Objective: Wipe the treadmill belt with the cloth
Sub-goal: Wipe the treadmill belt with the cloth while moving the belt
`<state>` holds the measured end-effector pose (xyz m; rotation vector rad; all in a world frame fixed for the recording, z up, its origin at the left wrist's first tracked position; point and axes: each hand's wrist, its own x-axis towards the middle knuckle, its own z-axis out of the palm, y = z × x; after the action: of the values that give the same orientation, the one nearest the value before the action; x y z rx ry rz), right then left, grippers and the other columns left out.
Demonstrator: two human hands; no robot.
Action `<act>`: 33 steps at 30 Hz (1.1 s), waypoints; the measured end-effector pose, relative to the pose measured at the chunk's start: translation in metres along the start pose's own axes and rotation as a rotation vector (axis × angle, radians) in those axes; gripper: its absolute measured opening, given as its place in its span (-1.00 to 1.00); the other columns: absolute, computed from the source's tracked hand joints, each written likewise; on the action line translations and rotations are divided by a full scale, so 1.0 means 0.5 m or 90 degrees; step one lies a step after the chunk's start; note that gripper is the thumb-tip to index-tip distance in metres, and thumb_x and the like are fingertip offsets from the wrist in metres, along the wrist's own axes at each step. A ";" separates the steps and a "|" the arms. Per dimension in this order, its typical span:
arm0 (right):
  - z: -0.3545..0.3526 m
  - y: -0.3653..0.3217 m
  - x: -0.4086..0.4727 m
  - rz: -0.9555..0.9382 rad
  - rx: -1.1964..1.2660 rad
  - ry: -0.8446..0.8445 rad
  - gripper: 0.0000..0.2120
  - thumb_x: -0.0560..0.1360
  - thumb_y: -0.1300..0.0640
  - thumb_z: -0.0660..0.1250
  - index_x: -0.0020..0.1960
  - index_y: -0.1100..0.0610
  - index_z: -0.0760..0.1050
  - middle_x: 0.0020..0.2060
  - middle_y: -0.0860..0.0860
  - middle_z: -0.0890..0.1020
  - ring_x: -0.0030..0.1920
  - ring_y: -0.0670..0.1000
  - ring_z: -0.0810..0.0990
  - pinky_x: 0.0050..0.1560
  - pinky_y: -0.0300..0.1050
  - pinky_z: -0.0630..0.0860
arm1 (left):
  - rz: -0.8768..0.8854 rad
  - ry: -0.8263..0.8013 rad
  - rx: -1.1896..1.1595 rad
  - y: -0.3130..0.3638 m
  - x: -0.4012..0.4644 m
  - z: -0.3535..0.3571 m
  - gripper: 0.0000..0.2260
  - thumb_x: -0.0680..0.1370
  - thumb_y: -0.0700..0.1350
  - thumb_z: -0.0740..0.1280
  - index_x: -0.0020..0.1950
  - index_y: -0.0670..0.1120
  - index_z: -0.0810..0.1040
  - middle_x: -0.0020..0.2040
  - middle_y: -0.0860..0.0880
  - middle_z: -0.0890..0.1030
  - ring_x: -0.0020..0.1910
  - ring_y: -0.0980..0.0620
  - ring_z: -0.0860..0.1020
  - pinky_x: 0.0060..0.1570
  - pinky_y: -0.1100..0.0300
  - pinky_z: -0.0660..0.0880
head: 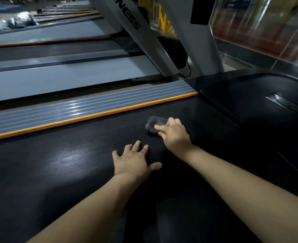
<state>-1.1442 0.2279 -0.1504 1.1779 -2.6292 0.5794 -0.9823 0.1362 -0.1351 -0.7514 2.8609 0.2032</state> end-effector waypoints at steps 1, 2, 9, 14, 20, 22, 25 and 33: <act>-0.005 0.015 -0.028 -0.013 0.004 0.004 -0.74 0.49 0.05 0.39 0.16 -0.15 0.59 -0.04 0.04 0.45 0.02 0.15 0.45 0.00 0.11 0.52 | 0.001 0.002 -0.003 0.000 -0.001 0.001 -0.22 0.44 0.54 0.10 0.58 0.22 0.13 0.63 0.08 0.07 0.58 -0.04 0.07 0.44 -0.30 0.08; -0.013 0.029 -0.061 -0.027 0.009 0.005 -0.73 0.48 0.06 0.41 0.16 -0.14 0.59 -0.05 0.05 0.46 -0.01 0.14 0.46 -0.02 0.07 0.53 | 0.002 0.003 -0.006 -0.001 -0.001 0.002 -0.22 0.44 0.54 0.10 0.59 0.22 0.12 0.63 0.08 0.06 0.58 -0.05 0.06 0.44 -0.30 0.09; -0.075 0.186 -0.132 -0.066 -0.032 0.065 -0.69 0.41 0.15 0.50 0.11 -0.10 0.66 -0.18 0.07 0.53 -0.20 0.14 0.49 -0.19 -0.09 0.51 | 0.015 0.038 -0.019 0.002 -0.014 0.008 -0.28 0.51 0.47 0.08 0.60 0.17 0.11 0.64 0.04 0.05 0.60 -0.08 0.02 0.49 -0.16 0.10; -0.137 0.361 -0.091 0.303 -0.106 0.137 -0.73 0.55 -0.03 0.31 0.22 -0.24 0.55 0.07 0.16 0.49 0.05 0.25 0.46 0.08 0.07 0.51 | 0.078 0.091 -0.041 0.039 -0.021 0.003 -0.36 0.54 0.43 0.10 0.56 0.20 0.21 0.60 0.07 0.19 0.55 -0.04 0.12 0.46 -0.09 0.14; -0.063 0.143 -0.132 0.103 -0.080 0.103 -0.74 0.41 0.10 0.46 0.10 -0.04 0.64 -0.13 0.16 0.54 -0.16 0.23 0.49 -0.17 0.01 0.44 | 0.094 0.053 -0.063 0.099 -0.019 0.000 -0.27 0.47 0.48 0.17 0.56 0.19 0.19 0.60 0.09 0.18 0.55 -0.03 0.14 0.45 -0.09 0.19; -0.067 0.102 -0.150 0.012 -0.016 0.058 -0.73 0.42 0.11 0.48 0.11 -0.06 0.64 -0.13 0.11 0.54 -0.14 0.18 0.47 -0.14 -0.02 0.46 | 0.088 0.032 -0.054 0.105 -0.016 0.000 -0.27 0.46 0.48 0.19 0.56 0.20 0.20 0.60 0.09 0.18 0.56 -0.03 0.15 0.45 -0.12 0.22; -0.094 0.184 -0.130 -0.003 -0.033 0.082 -0.73 0.41 0.09 0.46 0.10 -0.09 0.66 -0.17 0.08 0.54 -0.17 0.18 0.50 -0.18 -0.05 0.50 | 0.077 0.004 -0.045 0.105 -0.012 -0.003 -0.23 0.44 0.51 0.17 0.58 0.21 0.16 0.62 0.11 0.13 0.58 -0.02 0.12 0.48 -0.15 0.18; -0.140 0.305 -0.115 0.259 -0.173 0.098 -0.74 0.54 0.05 0.34 0.21 -0.04 0.61 0.00 0.18 0.53 -0.04 0.25 0.48 0.00 0.02 0.49 | 0.073 -0.040 -0.059 0.109 -0.006 0.001 -0.18 0.45 0.49 0.21 0.62 0.20 0.08 0.65 0.12 0.01 0.62 0.00 -0.01 0.54 -0.17 0.09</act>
<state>-1.2187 0.3887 -0.1474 0.5028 -2.7130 0.3414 -1.0071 0.1847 -0.1302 -0.5866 2.8534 0.3694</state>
